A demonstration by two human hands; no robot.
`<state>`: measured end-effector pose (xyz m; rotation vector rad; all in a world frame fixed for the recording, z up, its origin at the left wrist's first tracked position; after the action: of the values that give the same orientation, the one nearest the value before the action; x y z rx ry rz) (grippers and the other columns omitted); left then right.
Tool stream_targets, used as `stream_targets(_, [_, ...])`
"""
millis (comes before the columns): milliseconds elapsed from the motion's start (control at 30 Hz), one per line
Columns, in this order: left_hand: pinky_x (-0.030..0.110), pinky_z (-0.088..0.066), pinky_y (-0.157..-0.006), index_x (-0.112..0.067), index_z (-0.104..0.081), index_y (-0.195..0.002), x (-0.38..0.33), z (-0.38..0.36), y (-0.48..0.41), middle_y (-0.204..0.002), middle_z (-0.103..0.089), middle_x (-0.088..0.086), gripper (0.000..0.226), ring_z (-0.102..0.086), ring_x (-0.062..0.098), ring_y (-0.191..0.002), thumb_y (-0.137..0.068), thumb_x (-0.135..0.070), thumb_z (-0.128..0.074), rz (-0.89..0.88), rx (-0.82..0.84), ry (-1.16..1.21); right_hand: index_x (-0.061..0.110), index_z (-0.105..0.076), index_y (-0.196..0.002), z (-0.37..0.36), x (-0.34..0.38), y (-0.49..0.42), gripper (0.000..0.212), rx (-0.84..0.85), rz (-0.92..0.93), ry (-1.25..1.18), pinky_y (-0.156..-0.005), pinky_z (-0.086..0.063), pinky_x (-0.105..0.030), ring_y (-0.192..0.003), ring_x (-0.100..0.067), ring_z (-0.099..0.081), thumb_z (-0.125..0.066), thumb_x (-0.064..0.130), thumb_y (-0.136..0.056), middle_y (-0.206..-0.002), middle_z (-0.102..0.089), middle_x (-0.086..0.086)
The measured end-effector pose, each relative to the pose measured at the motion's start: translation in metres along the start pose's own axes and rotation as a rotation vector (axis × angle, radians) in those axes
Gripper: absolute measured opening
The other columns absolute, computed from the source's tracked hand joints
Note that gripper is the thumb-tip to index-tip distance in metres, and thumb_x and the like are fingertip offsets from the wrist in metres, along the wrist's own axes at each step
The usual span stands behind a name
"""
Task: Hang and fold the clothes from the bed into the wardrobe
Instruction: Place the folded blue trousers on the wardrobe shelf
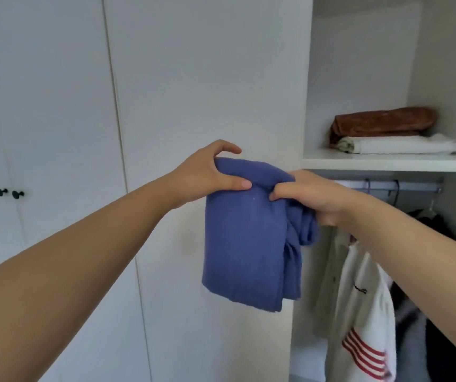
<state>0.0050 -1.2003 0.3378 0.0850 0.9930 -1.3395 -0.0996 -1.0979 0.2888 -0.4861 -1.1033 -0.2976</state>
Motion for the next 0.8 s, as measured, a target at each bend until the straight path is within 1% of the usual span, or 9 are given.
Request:
stream_targets(67, [0.012, -0.049, -0.068, -0.04, -0.052, -0.119, -0.005, -0.009, -0.009, -0.11, -0.059, -0.018, 0.056, -0.061, -0.006, -0.091, -0.07, -0.044, -0.08, 0.03, -0.053, 0.105, -0.002, -0.064, -0.097, 0.023, 0.004, 0.008, 0.017, -0.071, -0.008, -0.002, -0.071, -0.048, -0.033, -0.076, -0.025, -0.064, -0.053, 0.003, -0.084, -0.086, -0.068, -0.017])
stream_targets(167, [0.022, -0.053, -0.071, -0.032, -0.054, -0.118, -0.012, -0.027, -0.017, -0.109, -0.063, -0.013, 0.051, -0.064, 0.002, -0.093, -0.075, -0.052, -0.072, 0.105, -0.091, 0.215, 0.006, -0.061, -0.083, 0.051, 0.01, 0.019, 0.011, -0.121, -0.012, -0.03, -0.062, -0.047, -0.029, -0.066, -0.021, -0.062, -0.051, 0.002, -0.085, -0.076, -0.065, -0.013])
stream_targets(267, [0.028, -0.057, -0.074, -0.032, -0.063, -0.11, -0.028, -0.062, -0.028, -0.104, -0.07, -0.013, 0.042, -0.068, 0.006, -0.092, -0.08, -0.061, -0.062, 0.168, 0.001, 0.337, 0.002, -0.06, -0.094, 0.083, 0.018, 0.03, 0.013, -0.175, 0.006, -0.082, -0.076, -0.043, -0.039, -0.082, -0.031, -0.058, -0.051, 0.001, -0.084, -0.09, -0.061, -0.021])
stream_targets(333, [0.03, -0.056, -0.08, -0.031, -0.066, -0.106, -0.048, -0.079, -0.039, -0.104, -0.071, -0.012, 0.039, -0.068, 0.007, -0.093, -0.082, -0.061, -0.059, 0.16, -0.006, 0.371, 0.002, -0.059, -0.097, 0.11, 0.022, 0.037, 0.016, -0.24, 0.003, -0.112, -0.079, -0.041, -0.041, -0.086, -0.032, -0.056, -0.051, 0.001, -0.084, -0.093, -0.06, -0.021])
stream_targets(467, [0.035, -0.054, -0.089, -0.024, -0.064, -0.114, -0.097, -0.097, -0.074, -0.106, -0.07, -0.007, 0.044, -0.067, 0.011, -0.097, -0.085, -0.057, -0.058, 0.041, -0.097, 0.349, 0.006, -0.058, -0.08, 0.166, 0.03, 0.05, 0.011, -0.331, 0.001, -0.184, -0.063, -0.045, -0.03, -0.065, -0.023, -0.058, -0.049, 0.003, -0.085, -0.075, -0.059, -0.014])
stream_targets(567, [0.032, -0.054, -0.088, -0.022, -0.062, -0.117, -0.117, -0.125, -0.102, -0.11, -0.069, -0.005, 0.051, -0.068, 0.012, -0.096, -0.081, -0.057, -0.062, 0.095, 0.007, 0.489, 0.006, -0.059, -0.069, 0.204, 0.029, 0.056, 0.021, -0.36, -0.037, -0.307, -0.05, -0.051, -0.023, -0.051, -0.02, -0.062, -0.047, 0.005, -0.086, -0.06, -0.062, -0.011])
stream_targets(633, [0.029, -0.055, -0.077, -0.021, -0.066, -0.11, -0.122, -0.15, -0.117, -0.104, -0.072, -0.004, 0.049, -0.07, 0.012, -0.091, -0.077, -0.058, -0.067, 0.197, 0.154, 0.58, 0.006, -0.057, -0.062, 0.23, 0.027, 0.056, 0.029, -0.394, -0.053, -0.388, -0.045, -0.05, -0.021, -0.045, -0.019, -0.059, -0.044, 0.006, -0.088, -0.052, -0.059, -0.01])
stream_targets(733, [0.03, -0.055, -0.071, -0.015, -0.069, -0.097, -0.123, -0.184, -0.132, -0.095, -0.074, 0.004, 0.048, -0.072, 0.019, -0.083, -0.064, -0.049, -0.076, 0.325, 0.396, 0.684, 0.009, -0.047, -0.059, 0.274, 0.023, 0.052, 0.032, -0.519, -0.044, -0.501, -0.047, -0.041, -0.021, -0.044, -0.019, -0.05, -0.041, 0.007, -0.09, -0.048, -0.049, -0.008])
stream_targets(800, [0.03, -0.055, -0.069, -0.008, -0.066, -0.094, -0.119, -0.195, -0.149, -0.087, -0.073, 0.008, 0.035, -0.07, 0.022, -0.076, -0.069, -0.031, -0.076, 0.352, 0.415, 0.746, 0.013, -0.042, -0.062, 0.304, 0.015, 0.05, 0.031, -0.616, -0.038, -0.553, -0.052, -0.03, -0.02, -0.049, -0.018, -0.04, -0.04, 0.009, -0.093, -0.056, -0.042, -0.009])
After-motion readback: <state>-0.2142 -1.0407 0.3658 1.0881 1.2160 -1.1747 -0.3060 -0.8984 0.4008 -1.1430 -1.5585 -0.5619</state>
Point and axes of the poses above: each hand's wrist, its own y-axis away from the middle knuckle, its own z-axis out of the back of the hand, x = y × z, the point moved 10 cm from there along -y, towards the middle knuckle
